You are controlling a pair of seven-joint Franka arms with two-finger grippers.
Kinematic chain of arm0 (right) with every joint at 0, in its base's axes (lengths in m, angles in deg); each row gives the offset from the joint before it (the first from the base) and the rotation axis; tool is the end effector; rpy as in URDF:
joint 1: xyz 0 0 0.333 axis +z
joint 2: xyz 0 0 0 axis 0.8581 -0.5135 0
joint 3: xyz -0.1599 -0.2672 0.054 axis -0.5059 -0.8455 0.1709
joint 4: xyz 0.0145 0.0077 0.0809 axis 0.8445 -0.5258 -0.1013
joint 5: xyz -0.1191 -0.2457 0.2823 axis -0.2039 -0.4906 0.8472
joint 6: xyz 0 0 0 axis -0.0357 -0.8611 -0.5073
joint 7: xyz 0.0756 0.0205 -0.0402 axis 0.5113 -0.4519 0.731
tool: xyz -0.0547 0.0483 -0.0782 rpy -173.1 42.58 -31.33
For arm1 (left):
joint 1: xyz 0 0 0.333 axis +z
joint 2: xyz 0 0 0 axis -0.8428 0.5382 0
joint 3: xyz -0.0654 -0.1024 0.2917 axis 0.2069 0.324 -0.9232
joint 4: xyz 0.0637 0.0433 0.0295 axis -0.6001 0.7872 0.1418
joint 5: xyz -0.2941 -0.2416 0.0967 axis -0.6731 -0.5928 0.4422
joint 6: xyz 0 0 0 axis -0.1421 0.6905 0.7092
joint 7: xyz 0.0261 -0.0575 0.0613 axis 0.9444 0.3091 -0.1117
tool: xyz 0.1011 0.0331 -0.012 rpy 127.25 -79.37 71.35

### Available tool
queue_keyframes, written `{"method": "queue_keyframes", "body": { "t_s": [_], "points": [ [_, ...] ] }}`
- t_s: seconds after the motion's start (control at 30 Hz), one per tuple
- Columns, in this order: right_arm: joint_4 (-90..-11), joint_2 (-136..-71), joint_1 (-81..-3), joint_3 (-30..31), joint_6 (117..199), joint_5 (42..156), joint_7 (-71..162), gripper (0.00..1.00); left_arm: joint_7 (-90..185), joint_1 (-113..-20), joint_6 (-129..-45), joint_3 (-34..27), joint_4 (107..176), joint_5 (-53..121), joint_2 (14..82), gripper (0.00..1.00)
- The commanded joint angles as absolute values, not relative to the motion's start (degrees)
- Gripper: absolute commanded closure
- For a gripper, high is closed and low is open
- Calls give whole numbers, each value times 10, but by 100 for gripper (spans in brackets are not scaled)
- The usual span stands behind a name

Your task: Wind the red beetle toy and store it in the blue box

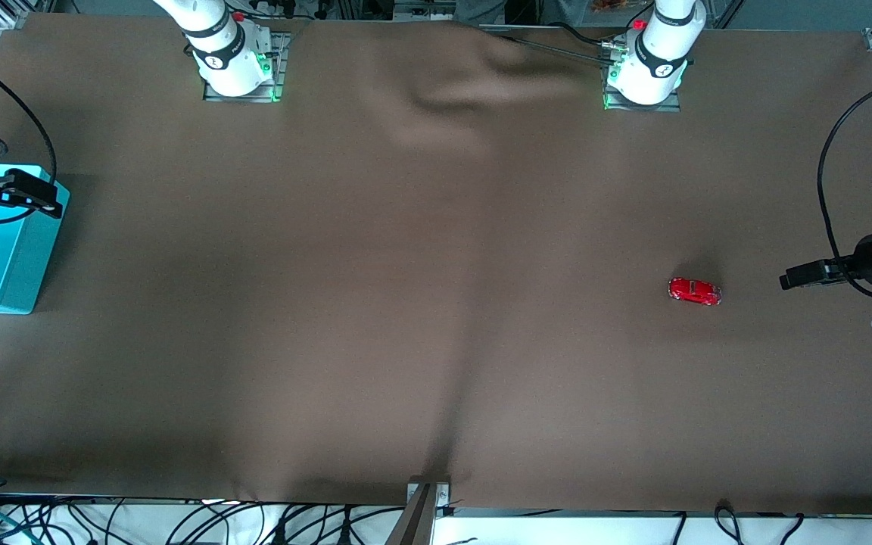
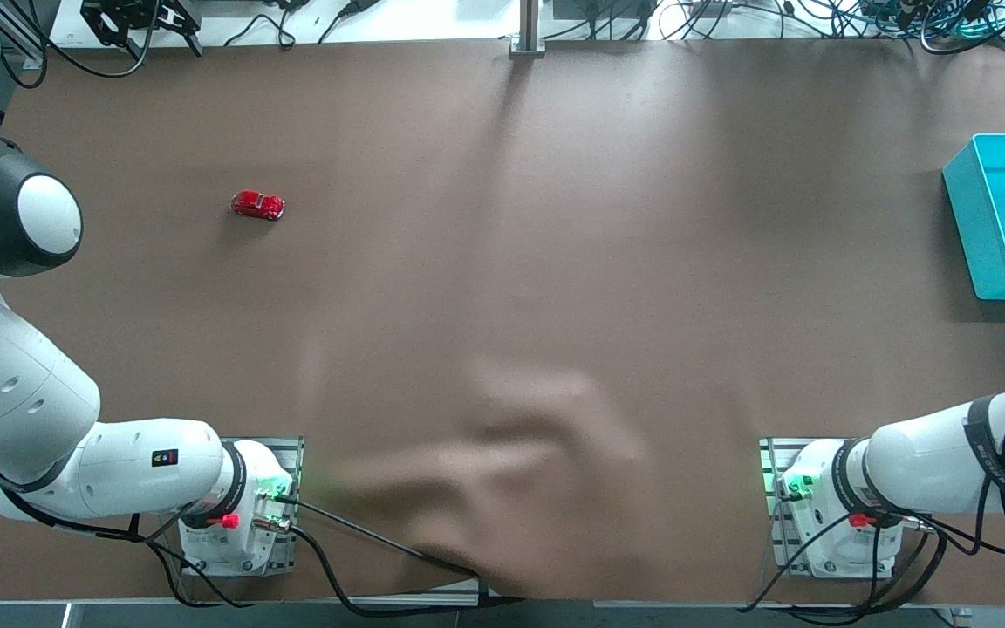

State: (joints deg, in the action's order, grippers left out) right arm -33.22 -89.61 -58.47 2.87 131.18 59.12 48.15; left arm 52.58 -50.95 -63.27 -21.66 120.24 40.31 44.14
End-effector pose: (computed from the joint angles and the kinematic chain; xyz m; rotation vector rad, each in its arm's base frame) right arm 0.6015 -0.0275 0.5954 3.0878 0.1403 -0.0747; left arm 0.6567 0.0699 0.4988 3.0746 0.2222 -0.1704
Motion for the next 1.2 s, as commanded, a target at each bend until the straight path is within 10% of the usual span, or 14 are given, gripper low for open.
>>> {"method": "queue_keyframes", "body": {
  "t_s": [0.0,1.17],
  "points": [
    [-320,-899,-589,30,1306,599,482,0,539,-514,-639,-222,1215,396,433,0],
    [-319,-901,-592,28,1310,599,480,0,527,-512,-638,-223,1215,396,433,0]
  ]
}}
